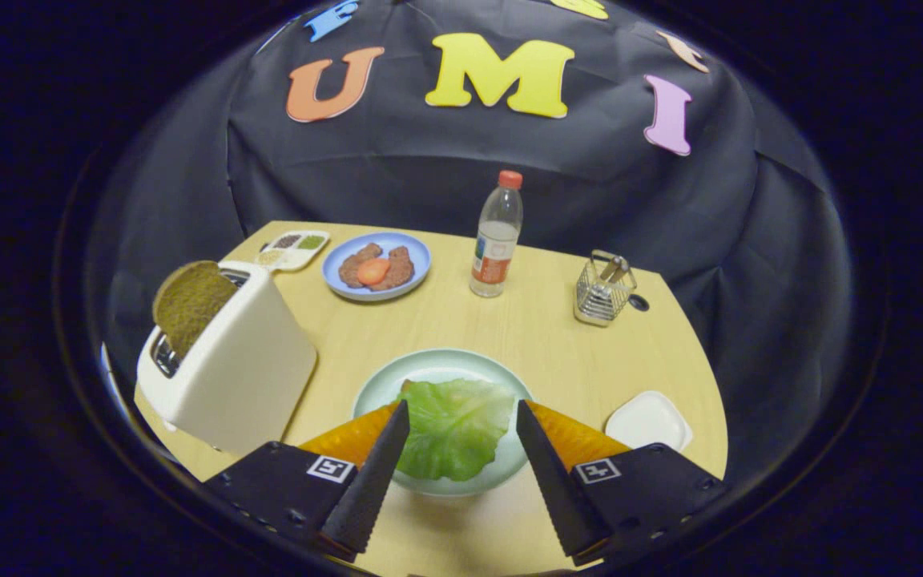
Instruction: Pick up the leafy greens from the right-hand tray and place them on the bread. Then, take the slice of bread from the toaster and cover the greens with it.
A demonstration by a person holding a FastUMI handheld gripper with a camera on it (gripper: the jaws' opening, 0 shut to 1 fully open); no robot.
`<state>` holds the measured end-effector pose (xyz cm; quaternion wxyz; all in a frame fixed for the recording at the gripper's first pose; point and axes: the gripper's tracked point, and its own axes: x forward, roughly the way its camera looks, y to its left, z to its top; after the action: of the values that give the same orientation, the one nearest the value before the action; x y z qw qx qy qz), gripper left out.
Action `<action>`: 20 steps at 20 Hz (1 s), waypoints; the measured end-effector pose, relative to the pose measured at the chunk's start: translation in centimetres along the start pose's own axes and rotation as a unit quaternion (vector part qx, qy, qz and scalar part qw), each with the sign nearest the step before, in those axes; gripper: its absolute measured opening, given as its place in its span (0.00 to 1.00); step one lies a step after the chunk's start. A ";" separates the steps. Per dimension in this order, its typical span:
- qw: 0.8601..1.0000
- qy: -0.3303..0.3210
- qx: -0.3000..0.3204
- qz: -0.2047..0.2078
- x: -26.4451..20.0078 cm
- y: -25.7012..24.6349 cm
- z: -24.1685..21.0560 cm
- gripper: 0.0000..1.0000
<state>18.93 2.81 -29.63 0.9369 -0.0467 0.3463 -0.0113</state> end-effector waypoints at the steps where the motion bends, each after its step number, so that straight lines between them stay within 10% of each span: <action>1: 1.000 -0.013 0.001 -0.001 -1.0 0.5 0.6 0.85; 14: 0.993 -0.038 0.031 0.106 -6.6 16.8 7.0 0.95; 20: 0.994 0.005 0.051 0.091 -3.6 22.0 7.5 0.93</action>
<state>20.85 25.55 -23.70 0.9335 0.0334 0.3525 0.0563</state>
